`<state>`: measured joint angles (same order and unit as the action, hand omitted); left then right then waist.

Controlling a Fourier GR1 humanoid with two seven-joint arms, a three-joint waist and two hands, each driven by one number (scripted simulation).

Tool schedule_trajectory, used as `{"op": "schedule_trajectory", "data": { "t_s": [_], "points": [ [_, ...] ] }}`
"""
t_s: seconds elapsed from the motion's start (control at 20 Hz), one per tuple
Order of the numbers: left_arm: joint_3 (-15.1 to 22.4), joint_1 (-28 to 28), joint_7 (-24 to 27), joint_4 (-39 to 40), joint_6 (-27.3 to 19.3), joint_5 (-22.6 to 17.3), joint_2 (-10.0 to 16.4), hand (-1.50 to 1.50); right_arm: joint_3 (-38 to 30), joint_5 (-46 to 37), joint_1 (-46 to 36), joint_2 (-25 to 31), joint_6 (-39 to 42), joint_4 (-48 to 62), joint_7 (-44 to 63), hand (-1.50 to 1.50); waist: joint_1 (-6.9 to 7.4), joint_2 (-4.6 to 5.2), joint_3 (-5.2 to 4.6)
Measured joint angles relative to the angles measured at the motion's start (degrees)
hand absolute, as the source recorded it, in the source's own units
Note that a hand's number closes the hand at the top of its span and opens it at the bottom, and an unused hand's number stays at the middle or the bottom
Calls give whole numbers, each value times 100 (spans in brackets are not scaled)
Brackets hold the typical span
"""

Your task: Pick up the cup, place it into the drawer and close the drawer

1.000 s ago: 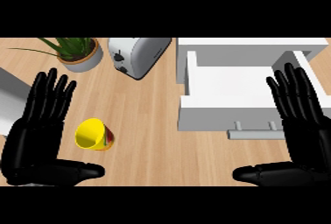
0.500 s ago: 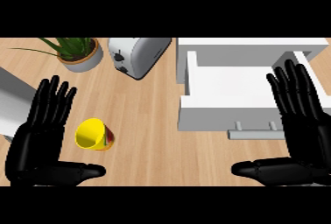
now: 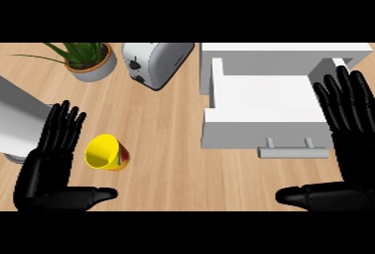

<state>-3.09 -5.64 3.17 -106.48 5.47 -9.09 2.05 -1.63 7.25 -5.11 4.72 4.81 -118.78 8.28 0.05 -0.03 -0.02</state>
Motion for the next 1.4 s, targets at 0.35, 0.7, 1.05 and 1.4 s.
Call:
{"op": "schedule_trajectory", "data": {
  "t_s": [0.35,0.7,1.05,1.4],
  "points": [
    [-227,-74,657,869,97,145,44,-150,123,-175,-123,-126,-78,238,-123,-150,2,2,1],
    [-518,217,1294,1987,293,157,211,-150,12,-47,-124,-34,53,216,-87,-150,-7,3,1],
    [-662,483,1907,3039,388,262,304,-150,-13,2,-10,-27,109,47,-38,-150,-12,3,0],
    [-863,703,2527,3952,607,211,503,-150,-45,51,-99,-34,90,7,74,-150,-9,2,1]
  ]
}}
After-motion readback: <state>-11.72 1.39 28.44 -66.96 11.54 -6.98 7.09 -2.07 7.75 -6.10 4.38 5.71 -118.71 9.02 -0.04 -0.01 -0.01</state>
